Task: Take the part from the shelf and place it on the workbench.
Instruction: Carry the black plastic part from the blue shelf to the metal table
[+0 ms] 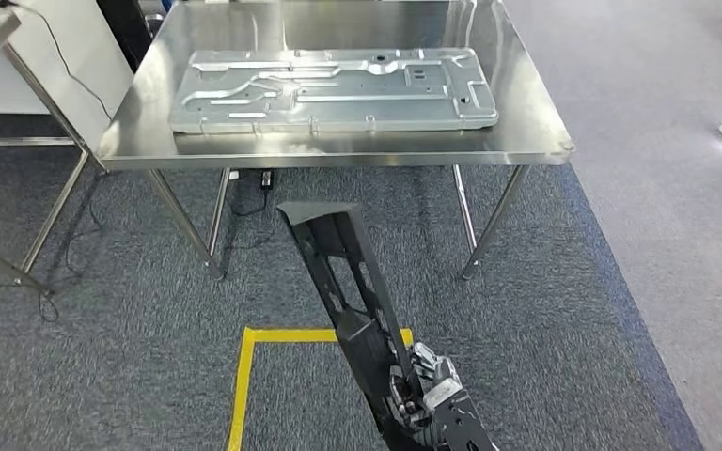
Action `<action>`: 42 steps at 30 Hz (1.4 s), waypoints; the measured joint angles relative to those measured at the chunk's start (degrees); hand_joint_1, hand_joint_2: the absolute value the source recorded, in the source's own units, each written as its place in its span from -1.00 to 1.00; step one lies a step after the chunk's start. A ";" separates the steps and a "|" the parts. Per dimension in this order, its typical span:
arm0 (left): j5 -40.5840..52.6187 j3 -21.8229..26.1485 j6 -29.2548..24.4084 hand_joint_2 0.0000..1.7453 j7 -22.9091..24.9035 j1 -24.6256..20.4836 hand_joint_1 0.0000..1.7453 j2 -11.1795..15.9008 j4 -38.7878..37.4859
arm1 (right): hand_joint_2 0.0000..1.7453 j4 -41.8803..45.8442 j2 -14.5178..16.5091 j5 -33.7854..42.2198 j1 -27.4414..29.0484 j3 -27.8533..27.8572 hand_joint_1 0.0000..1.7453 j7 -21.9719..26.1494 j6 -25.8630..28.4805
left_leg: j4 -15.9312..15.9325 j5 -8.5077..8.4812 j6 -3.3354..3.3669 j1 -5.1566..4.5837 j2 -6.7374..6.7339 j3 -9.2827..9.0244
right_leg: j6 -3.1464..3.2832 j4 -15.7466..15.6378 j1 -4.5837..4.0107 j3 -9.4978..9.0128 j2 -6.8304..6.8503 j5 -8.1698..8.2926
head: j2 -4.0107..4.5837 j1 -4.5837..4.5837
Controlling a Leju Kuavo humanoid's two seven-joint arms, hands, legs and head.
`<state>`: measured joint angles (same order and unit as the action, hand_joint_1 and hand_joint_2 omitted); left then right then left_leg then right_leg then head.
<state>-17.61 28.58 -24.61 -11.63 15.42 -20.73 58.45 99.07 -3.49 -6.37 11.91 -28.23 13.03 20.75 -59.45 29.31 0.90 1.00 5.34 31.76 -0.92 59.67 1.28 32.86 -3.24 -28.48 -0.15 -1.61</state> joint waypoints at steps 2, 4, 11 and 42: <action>-0.16 0.01 0.04 1.00 -0.01 -0.02 -1.00 -0.01 0.00 | 1.00 -0.04 0.00 0.33 0.01 -0.06 1.00 -0.10 0.16 | -1.88 1.32 -0.52 -0.02 -1.89 0.78 | 0.84 -0.80 0.15 -0.60 0.74 0.16 | 0.00 0.02; -0.51 -0.02 0.03 1.00 0.00 -0.21 -1.00 -0.01 0.00 | 1.00 -0.09 0.00 0.66 0.10 -0.08 1.00 -0.18 0.51 | -7.96 4.43 -0.84 -0.04 -4.14 3.79 | 1.53 -1.17 0.03 -1.03 1.65 0.05 | 0.00 0.04; -1.54 -0.08 0.55 1.00 0.37 0.33 -1.00 0.04 0.00 | 1.00 -0.08 -0.03 -2.80 0.34 -0.07 1.00 -0.98 2.80 | -3.40 -0.22 -0.18 -0.18 -5.06 2.17 | 1.32 -1.02 -0.63 -2.40 3.14 -1.51 | 0.00 0.04; 2.16 0.74 1.85 1.00 0.26 2.29 -1.00 0.03 0.04 | 1.00 10.53 -0.54 -21.68 -7.61 11.50 1.00 -5.95 3.19 | -4.18 0.63 -0.12 -0.56 -5.20 4.71 | 1.77 -0.54 -1.03 -5.75 2.83 -4.22 | 0.00 -0.01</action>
<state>-15.45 29.33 -22.75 -11.37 17.71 -20.70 58.48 109.60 -4.03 -28.05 4.30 -16.73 7.08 23.94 -63.63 29.94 0.78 0.44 0.14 36.47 0.85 59.13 0.25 27.11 -0.41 -32.69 -0.15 -1.62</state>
